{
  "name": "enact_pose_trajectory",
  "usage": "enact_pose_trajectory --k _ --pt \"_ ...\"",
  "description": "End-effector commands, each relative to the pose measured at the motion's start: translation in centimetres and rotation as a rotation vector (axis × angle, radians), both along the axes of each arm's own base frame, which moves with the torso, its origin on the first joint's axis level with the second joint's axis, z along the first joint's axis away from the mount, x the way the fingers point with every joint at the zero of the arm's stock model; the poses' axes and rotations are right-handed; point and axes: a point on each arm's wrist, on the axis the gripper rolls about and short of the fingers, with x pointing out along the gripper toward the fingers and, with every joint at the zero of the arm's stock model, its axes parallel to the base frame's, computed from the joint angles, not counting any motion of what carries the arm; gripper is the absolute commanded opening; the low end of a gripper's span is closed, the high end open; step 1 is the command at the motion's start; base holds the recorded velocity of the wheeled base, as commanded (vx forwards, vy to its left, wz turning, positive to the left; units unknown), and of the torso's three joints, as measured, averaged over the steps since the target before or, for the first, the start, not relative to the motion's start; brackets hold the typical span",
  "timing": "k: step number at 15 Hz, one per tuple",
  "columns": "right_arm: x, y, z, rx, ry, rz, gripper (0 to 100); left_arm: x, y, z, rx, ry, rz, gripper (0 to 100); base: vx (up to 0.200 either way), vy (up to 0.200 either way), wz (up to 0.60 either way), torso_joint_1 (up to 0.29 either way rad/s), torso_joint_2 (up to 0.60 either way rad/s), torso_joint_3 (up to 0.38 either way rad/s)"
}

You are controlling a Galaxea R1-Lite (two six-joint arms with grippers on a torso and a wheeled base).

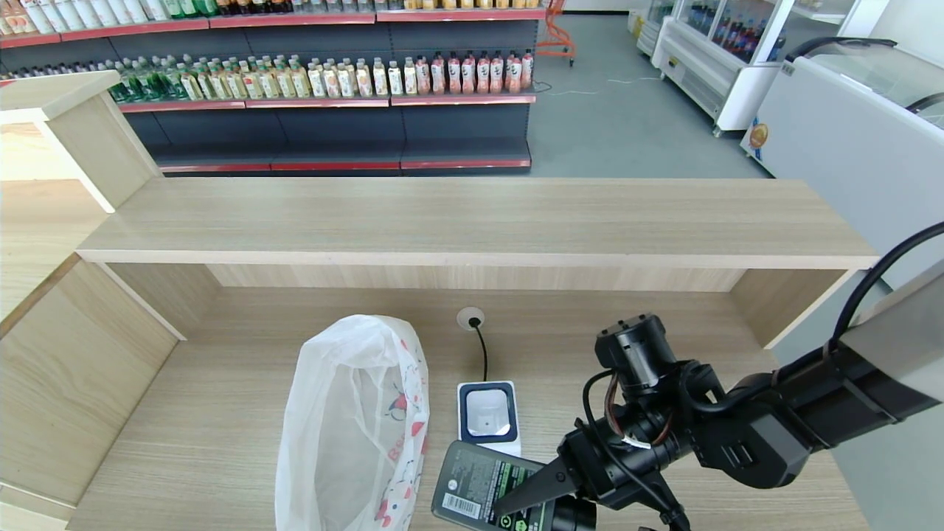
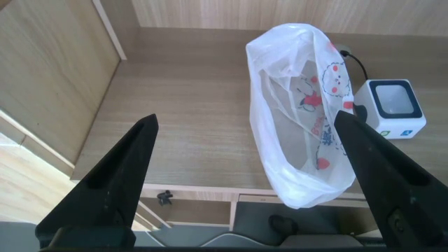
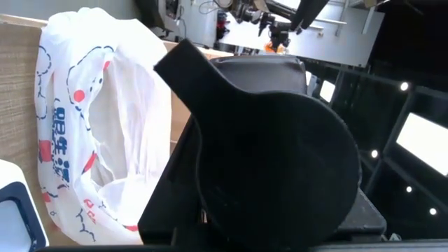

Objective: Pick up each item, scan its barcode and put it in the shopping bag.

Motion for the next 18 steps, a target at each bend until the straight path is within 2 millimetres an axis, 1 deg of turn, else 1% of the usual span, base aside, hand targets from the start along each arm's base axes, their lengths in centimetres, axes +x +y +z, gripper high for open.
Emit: enact_pose_trajectory --k 1,3,4,5,6,7,8,9,10,11,12,13,14,15,16,17,18 --pt "-0.2 -0.1 0.1 0.001 -0.001 0.003 0 0.0 0.0 0.0 0.0 0.0 0.0 100 0.0 0.0 0.0 0.0 0.0 0.0" --pt "-0.4 -0.2 0.0 -0.006 0.014 0.0 0 0.0 0.0 0.0 0.0 0.0 0.0 100 0.0 0.0 0.0 0.0 0.0 0.0" --pt "-0.8 -0.9 0.6 -0.019 0.063 -0.026 0 0.0 0.0 0.0 0.0 0.0 0.0 100 0.0 0.0 0.0 0.0 0.0 0.0" --pt "-1.2 -1.4 0.7 -0.031 0.098 -0.041 0 0.0 0.0 0.0 0.0 0.0 0.0 100 0.0 0.0 0.0 0.0 0.0 0.0" --pt "-2.2 -3.5 0.7 -0.074 0.225 -0.112 0 0.0 0.0 0.0 0.0 0.0 0.0 100 0.0 0.0 0.0 0.0 0.0 0.0" --pt "-4.2 -5.0 2.1 -0.093 0.328 -0.156 0 0.0 0.0 0.0 0.0 0.0 0.0 100 0.0 0.0 0.0 0.0 0.0 0.0" --pt "-5.7 -7.2 3.5 -0.093 0.376 -0.249 0 0.0 0.0 0.0 0.0 0.0 0.0 100 0.0 0.0 0.0 0.0 0.0 0.0" --pt "-6.3 -10.5 6.0 -0.043 0.356 -0.438 0 0.0 0.0 0.0 0.0 0.0 0.0 100 0.0 0.0 0.0 0.0 0.0 0.0" --pt "-6.4 -13.3 7.9 0.01 0.355 -0.623 0 0.0 0.0 0.0 0.0 0.0 0.0 100 0.0 0.0 0.0 0.0 0.0 0.0" --pt "-6.2 -15.0 8.7 0.042 0.45 -0.778 0 0.0 0.0 0.0 0.0 0.0 0.0 100 0.0 0.0 0.0 0.0 0.0 0.0" --pt "-6.5 -16.1 9.2 0.073 0.567 -0.891 0 0.0 0.0 0.0 0.0 0.0 0.0 100 0.0 0.0 0.0 0.0 0.0 0.0" --pt "-6.8 -16.4 9.2 0.087 0.685 -0.93 0 0.0 0.0 0.0 0.0 0.0 0.0 100 0.0 0.0 0.0 0.0 0.0 0.0" --pt "-8.0 -16.6 10.0 0.144 1.043 -0.998 0 0.0 0.0 0.0 0.0 0.0 0.0 100 0.0 0.0 0.0 0.0 0.0 0.0" --pt "-8.0 -16.9 10.2 0.192 1.159 -1.084 0 0.0 0.0 0.0 0.0 0.0 0.0 100 0.0 0.0 0.0 0.0 0.0 0.0" --pt "-7.5 -17.6 10.4 0.282 1.231 -1.245 0 0.0 0.0 0.0 0.0 0.0 0.0 100 0.0 0.0 0.0 0.0 0.0 0.0" --pt "-7.5 -17.7 10.0 0.347 1.402 -1.328 0 0.0 0.0 0.0 0.0 0.0 0.0 100 0.0 0.0 0.0 0.0 0.0 0.0" --pt "-7.9 -17.5 9.6 0.389 1.643 -1.314 0 0.0 0.0 0.0 0.0 0.0 0.0 100 0.0 0.0 0.0 0.0 0.0 0.0"
